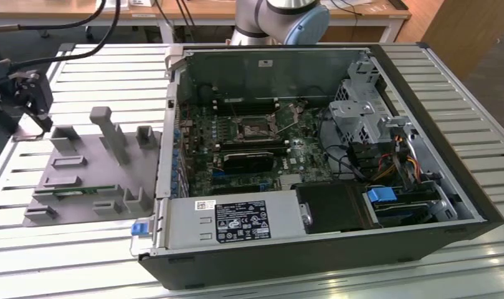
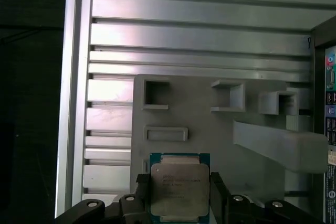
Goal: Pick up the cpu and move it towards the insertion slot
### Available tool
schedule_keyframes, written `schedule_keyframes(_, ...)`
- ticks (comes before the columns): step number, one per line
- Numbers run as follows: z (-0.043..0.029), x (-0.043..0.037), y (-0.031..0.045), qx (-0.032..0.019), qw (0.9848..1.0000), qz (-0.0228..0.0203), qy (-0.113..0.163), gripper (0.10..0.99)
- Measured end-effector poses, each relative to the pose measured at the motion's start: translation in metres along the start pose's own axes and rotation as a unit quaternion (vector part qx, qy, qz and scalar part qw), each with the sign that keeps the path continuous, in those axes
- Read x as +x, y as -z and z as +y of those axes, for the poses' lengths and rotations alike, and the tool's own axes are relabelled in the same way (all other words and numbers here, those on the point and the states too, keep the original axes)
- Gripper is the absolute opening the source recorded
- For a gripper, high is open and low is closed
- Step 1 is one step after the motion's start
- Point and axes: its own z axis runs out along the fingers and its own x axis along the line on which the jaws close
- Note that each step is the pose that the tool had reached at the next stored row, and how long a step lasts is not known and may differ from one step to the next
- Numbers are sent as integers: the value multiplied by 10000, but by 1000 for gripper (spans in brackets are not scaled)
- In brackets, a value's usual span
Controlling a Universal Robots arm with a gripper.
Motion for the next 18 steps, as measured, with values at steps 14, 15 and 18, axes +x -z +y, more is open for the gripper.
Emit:
schedule_keyframes(14, 17, -18, 402, 2, 9999, -107, 5, 537)
schedule_keyframes(15, 18, -20, 449, 2, 9999, -120, 5, 537)
schedule_keyframes(18, 22, -25, 539, 3, 9999, -143, 6, 537)
